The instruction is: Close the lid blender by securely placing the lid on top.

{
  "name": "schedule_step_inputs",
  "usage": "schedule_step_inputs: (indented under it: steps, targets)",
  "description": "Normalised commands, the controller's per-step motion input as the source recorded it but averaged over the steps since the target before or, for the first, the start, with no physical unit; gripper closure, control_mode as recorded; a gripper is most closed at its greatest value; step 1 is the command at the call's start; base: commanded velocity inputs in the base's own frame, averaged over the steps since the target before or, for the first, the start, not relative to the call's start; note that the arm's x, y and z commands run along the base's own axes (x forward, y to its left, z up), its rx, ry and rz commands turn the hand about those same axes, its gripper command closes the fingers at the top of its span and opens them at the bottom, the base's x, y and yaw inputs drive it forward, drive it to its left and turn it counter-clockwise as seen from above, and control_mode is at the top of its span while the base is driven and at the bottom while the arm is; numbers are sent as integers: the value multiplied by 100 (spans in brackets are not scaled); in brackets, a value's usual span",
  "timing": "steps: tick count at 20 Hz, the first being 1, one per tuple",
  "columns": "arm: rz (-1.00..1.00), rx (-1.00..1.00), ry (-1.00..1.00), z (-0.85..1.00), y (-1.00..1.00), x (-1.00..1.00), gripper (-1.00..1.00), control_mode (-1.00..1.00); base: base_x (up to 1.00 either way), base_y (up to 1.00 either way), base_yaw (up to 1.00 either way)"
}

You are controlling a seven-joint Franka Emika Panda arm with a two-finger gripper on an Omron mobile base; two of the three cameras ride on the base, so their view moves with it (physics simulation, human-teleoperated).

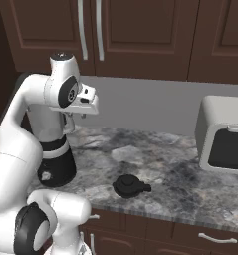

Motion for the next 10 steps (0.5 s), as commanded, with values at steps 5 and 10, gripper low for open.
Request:
schedule_step_inputs:
  steps: [5, 10]
  targets:
    - [-1, 5, -6, -23, -36, -29, -100, -100, 0, 0, 0]
    - [-23, 17, -2, -44, -99, -42, -100, -100, 0, 0, 0]
